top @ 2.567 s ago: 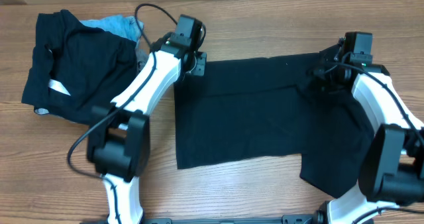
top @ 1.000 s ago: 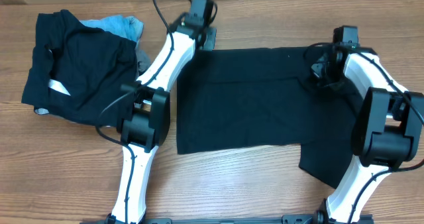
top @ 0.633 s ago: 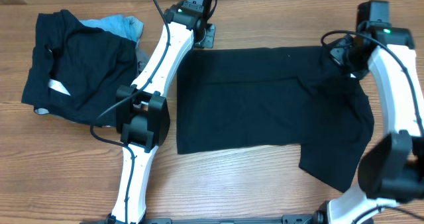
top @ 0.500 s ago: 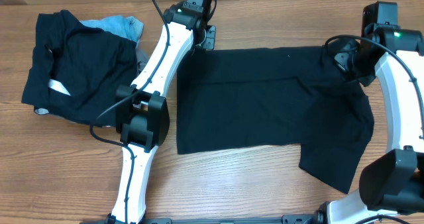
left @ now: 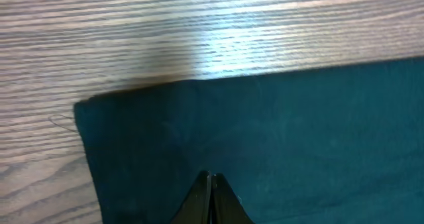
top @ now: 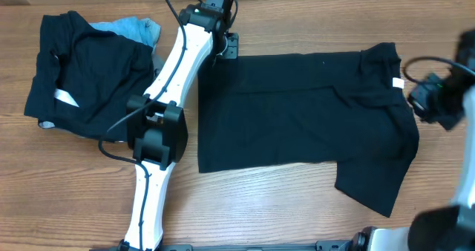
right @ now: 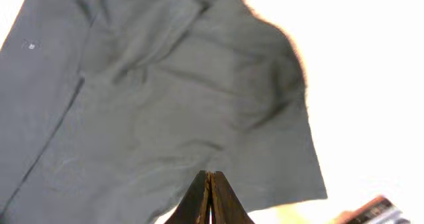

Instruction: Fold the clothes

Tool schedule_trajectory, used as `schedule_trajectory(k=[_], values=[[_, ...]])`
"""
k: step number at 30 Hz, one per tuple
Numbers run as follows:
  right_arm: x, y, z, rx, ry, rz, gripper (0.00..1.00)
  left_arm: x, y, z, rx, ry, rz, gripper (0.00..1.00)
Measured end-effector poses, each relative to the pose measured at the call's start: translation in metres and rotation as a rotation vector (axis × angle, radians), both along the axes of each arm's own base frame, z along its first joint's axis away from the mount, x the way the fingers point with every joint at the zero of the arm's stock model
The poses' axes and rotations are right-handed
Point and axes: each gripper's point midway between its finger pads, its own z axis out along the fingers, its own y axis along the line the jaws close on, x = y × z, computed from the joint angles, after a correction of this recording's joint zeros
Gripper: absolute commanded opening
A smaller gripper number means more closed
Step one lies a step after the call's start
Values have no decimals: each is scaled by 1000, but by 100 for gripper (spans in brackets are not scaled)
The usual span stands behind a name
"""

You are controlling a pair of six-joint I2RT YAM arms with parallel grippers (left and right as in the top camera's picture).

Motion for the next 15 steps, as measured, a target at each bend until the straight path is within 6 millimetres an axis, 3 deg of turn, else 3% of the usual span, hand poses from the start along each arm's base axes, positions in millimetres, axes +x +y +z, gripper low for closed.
schedule_trajectory(k=[3, 5, 8, 10, 12, 15], values=[[-23, 3, -13, 13, 32, -16, 4, 7, 11, 1, -13, -7, 23, 4], [-42, 4, -45, 58, 123, -49, 4, 19, 20, 4, -27, -44, 44, 4], [-61, -1, -68, 95, 188, -122, 4, 29, 24, 8, -38, -79, 55, 4], [-71, -4, -82, 128, 207, -199, 14, 31, 22, 9, -43, -92, 52, 4], [-75, -1, -92, 151, 219, -222, 47, 33, 20, 11, -48, -103, 49, 4], [-93, 14, -112, 203, 285, -248, 54, 34, 19, 11, -49, -105, 47, 4]])
